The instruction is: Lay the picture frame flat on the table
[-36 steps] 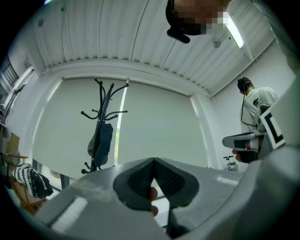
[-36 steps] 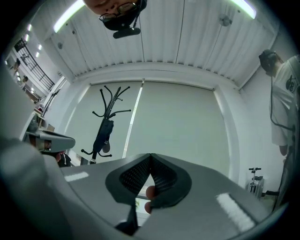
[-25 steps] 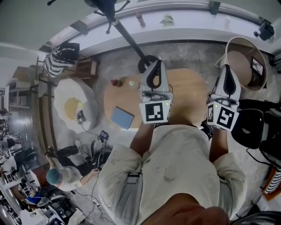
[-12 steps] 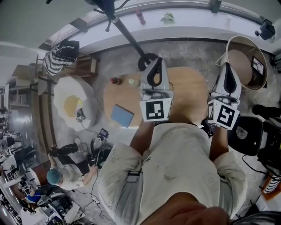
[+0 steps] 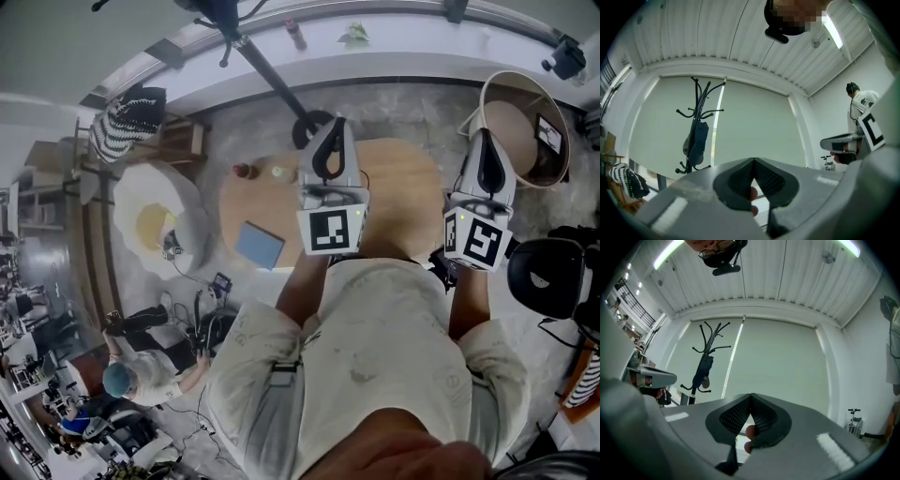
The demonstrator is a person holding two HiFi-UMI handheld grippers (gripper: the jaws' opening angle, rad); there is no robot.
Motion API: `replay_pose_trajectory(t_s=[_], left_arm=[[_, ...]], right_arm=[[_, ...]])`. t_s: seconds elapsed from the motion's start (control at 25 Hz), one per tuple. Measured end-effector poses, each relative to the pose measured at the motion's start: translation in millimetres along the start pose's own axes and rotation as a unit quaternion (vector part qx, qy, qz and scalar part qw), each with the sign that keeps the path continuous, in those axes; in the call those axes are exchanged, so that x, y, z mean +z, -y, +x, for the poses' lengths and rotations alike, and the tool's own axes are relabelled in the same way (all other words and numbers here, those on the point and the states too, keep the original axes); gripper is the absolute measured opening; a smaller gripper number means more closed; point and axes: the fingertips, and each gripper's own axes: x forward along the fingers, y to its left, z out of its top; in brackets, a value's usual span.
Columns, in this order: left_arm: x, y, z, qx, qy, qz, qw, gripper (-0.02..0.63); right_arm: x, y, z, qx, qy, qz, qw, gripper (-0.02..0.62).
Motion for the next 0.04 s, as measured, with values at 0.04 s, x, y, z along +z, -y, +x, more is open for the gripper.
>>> replay_pose_trajectory(t_s=[0.04], left_arm=[[0.1,0.8,0.8,-0.001,-0.001,0.001,1.0,0.005]], right_arm=[[0.1,0.6,0.4,0.0,0.0,-0.001,1.0,0.002]])
